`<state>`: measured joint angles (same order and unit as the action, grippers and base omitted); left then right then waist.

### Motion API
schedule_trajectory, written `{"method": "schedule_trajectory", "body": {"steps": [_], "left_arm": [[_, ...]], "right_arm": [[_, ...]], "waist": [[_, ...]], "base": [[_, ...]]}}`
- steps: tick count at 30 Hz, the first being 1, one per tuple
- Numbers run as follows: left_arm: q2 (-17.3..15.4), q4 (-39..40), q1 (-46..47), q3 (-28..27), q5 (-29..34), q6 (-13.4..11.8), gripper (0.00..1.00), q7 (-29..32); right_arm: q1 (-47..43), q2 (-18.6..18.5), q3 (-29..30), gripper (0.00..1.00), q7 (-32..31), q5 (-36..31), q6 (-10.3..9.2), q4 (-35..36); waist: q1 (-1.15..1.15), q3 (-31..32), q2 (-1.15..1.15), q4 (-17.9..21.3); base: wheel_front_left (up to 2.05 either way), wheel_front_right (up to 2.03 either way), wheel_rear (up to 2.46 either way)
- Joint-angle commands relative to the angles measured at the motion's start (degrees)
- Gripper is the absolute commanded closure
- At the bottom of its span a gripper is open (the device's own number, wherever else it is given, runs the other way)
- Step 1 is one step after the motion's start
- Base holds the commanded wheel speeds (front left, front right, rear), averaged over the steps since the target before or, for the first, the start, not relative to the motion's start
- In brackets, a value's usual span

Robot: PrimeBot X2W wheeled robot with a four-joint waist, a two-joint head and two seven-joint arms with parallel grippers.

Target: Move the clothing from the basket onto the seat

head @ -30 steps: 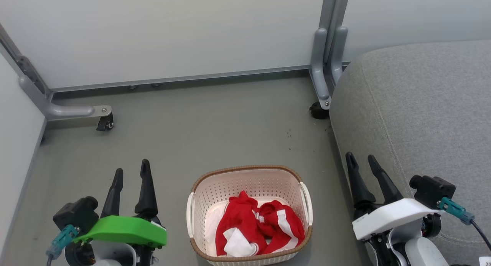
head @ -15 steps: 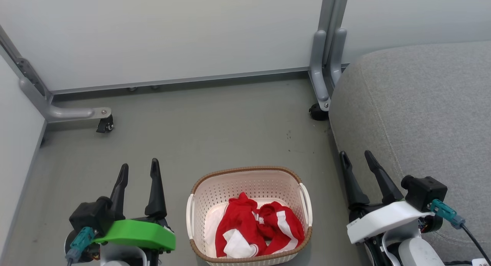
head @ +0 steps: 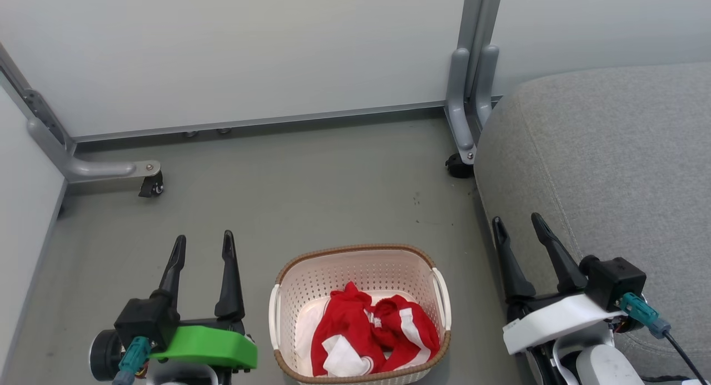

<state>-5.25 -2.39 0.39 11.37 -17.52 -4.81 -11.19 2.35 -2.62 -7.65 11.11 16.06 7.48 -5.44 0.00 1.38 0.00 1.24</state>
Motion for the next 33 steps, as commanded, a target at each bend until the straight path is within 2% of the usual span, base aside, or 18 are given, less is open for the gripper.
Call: {"method": "schedule_trajectory", "body": {"steps": [1, 33], "left_arm": [[-0.5, 0.0, -0.8, 0.0, 1.3, -0.1, 0.00, -0.5], [0.9, -0.4, -3.0, 0.1, 16.3, 0.1, 0.00, -4.0]], "right_arm": [[-0.6, -0.3, 0.2, 0.00, 0.6, -1.3, 0.01, 0.5], [-2.0, -0.4, -2.1, 0.00, 4.1, -14.0, 0.01, 1.0]], "waist": [[0.00, 0.2, 0.00, 0.0], [0.00, 1.6, 0.00, 0.3]], "base": [[0.00, 0.00, 0.00], [0.00, 0.00, 0.00]]}}
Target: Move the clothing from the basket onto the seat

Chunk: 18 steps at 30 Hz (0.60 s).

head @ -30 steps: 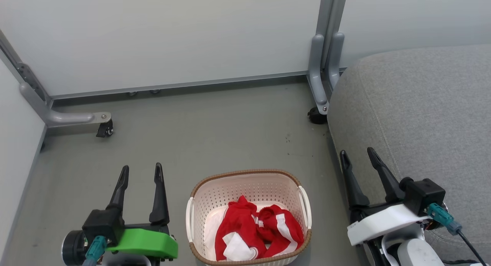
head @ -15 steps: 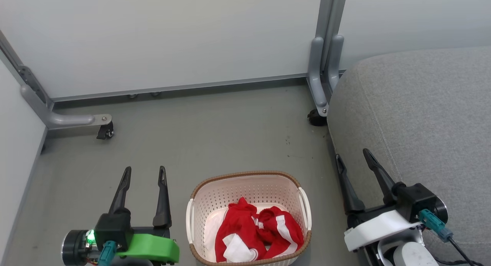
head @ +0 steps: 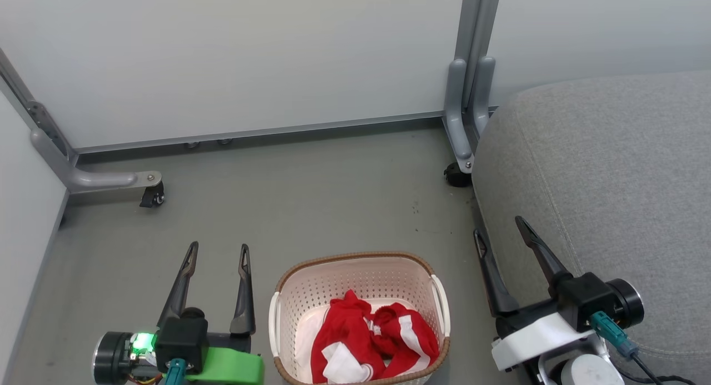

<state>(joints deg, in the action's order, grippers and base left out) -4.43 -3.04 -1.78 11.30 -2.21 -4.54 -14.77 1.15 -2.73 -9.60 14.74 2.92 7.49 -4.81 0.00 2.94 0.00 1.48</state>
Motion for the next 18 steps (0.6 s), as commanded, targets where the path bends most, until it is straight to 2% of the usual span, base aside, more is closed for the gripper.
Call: {"method": "schedule_trajectory", "body": {"steps": [1, 18], "left_arm": [[0.1, 0.3, -0.9, 0.2, 1.5, -0.1, 0.00, -0.6], [0.7, -0.1, -1.1, -0.3, 1.5, 0.5, 0.00, -0.4]], "right_arm": [[-0.8, -0.3, -0.2, 0.00, 0.6, -1.3, 0.00, 0.4], [-0.4, -0.3, -0.7, 0.00, 0.5, -1.3, 0.00, -0.2]], "waist": [[0.00, 0.1, 0.00, 0.1], [0.00, 0.2, 0.00, 0.9]], "base": [[0.00, 0.00, 0.00], [0.00, 0.00, 0.00]]}}
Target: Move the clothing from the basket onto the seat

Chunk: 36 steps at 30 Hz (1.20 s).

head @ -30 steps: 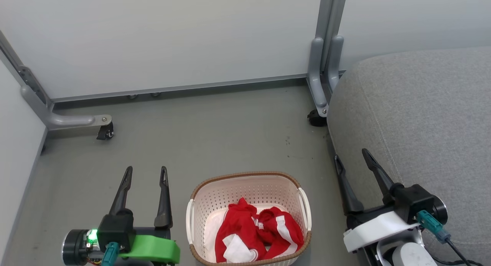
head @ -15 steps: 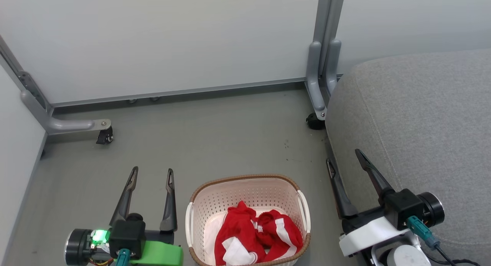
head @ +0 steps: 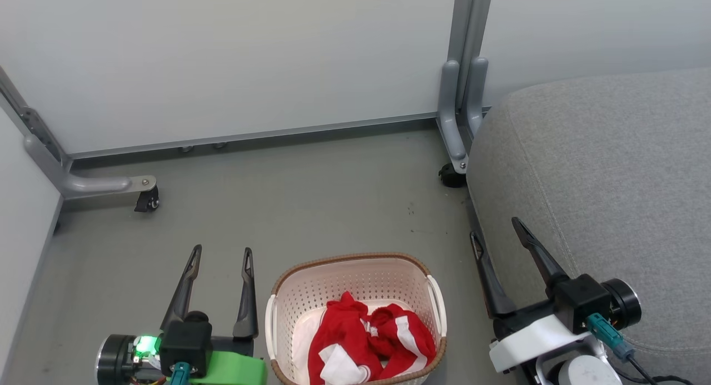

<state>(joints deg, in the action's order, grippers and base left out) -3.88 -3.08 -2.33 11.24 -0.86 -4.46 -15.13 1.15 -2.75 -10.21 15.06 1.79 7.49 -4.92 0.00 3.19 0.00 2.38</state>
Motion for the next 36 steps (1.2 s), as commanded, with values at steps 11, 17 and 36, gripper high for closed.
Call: {"method": "schedule_trajectory", "body": {"steps": [11, 17, 36], "left_arm": [[0.2, -1.5, 0.8, 0.4, 0.4, 1.4, 0.00, 0.0], [-0.3, -4.6, 6.0, 1.7, 0.8, 3.6, 0.00, 0.0], [-1.6, -29.0, 37.2, 14.0, 3.3, 11.5, 0.00, 0.0]], "right_arm": [[0.4, -0.2, 1.5, 0.00, 0.2, -0.8, 0.00, 0.4], [4.3, -0.2, 4.5, 0.00, 0.2, -2.9, 0.00, 2.5], [22.0, -0.2, 11.4, 0.00, 0.2, -4.8, 0.00, 11.6]], "waist": [[0.00, -3.3, 0.00, 0.8], [0.00, -12.0, 0.00, 1.1], [0.00, -42.1, 0.00, 2.7]], "base": [[0.00, 0.00, 0.00], [0.00, 0.00, 0.00], [0.00, 0.00, 0.00]]}}
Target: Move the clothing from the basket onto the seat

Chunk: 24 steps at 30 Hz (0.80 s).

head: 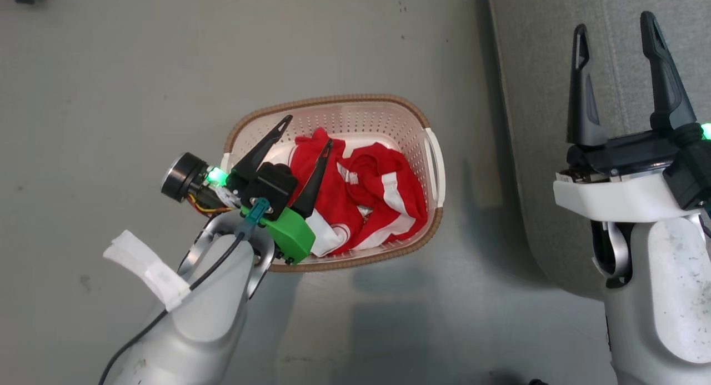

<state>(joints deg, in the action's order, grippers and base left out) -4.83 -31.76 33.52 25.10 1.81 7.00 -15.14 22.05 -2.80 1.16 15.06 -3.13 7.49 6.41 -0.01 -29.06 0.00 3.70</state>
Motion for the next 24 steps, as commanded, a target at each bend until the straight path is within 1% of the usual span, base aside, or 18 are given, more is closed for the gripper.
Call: {"method": "schedule_trajectory", "body": {"steps": [1, 5, 8, 11, 15, 18, 24], "left_arm": [[-1.1, -2.8, 3.0, 1.0, 0.8, 0.2, 0.00, 0.0], [-1.1, -13.4, 9.2, 2.5, 0.7, 0.4, 0.00, 0.0], [-0.5, -20.6, 13.6, 3.9, 0.2, 0.4, 0.00, 0.0], [-0.3, -26.2, 17.4, 8.1, 1.0, 0.4, 0.00, 0.0], [-0.7, -32.0, 21.3, 13.2, 0.9, 0.4, 0.00, 0.0], [-1.5, -35.6, 24.2, 15.8, 1.1, 0.4, 0.00, 0.2], [-2.7, -39.4, 27.8, 19.0, 0.8, 0.4, 0.00, 1.0]], "right_arm": [[1.8, -0.2, -0.2, 0.00, 0.2, 0.4, 0.00, 0.5], [3.4, -0.2, -0.5, 0.00, 0.2, 1.2, 0.00, 1.7], [3.7, -0.1, -0.8, 0.00, 0.2, 1.8, 0.00, 2.8], [4.3, -0.1, -0.3, 0.00, 0.2, 3.4, 0.00, 3.7], [4.6, -0.1, -0.6, 0.00, 0.2, 5.0, 0.00, 4.7], [5.3, -0.1, 0.2, 0.00, 0.2, 8.6, 0.00, 5.2], [5.6, -0.1, -1.1, 0.00, 0.2, 9.5, -0.01, 6.2]], "waist": [[0.01, -11.0, 0.00, 2.0], [0.01, -14.5, 0.00, 3.8], [0.01, -17.1, 0.00, 5.4], [0.01, -19.4, 0.00, 7.2], [0.01, -21.7, 0.00, 8.9], [0.01, -23.6, 0.00, 10.0], [0.01, -26.1, 0.00, 11.3]], "base": [[0.00, 0.00, 0.00], [0.00, 0.00, 0.00], [0.00, 0.00, 0.00], [0.00, 0.00, 0.00], [0.00, 0.00, 0.00], [0.00, 0.00, 0.00], [0.00, 0.00, 0.00]]}}
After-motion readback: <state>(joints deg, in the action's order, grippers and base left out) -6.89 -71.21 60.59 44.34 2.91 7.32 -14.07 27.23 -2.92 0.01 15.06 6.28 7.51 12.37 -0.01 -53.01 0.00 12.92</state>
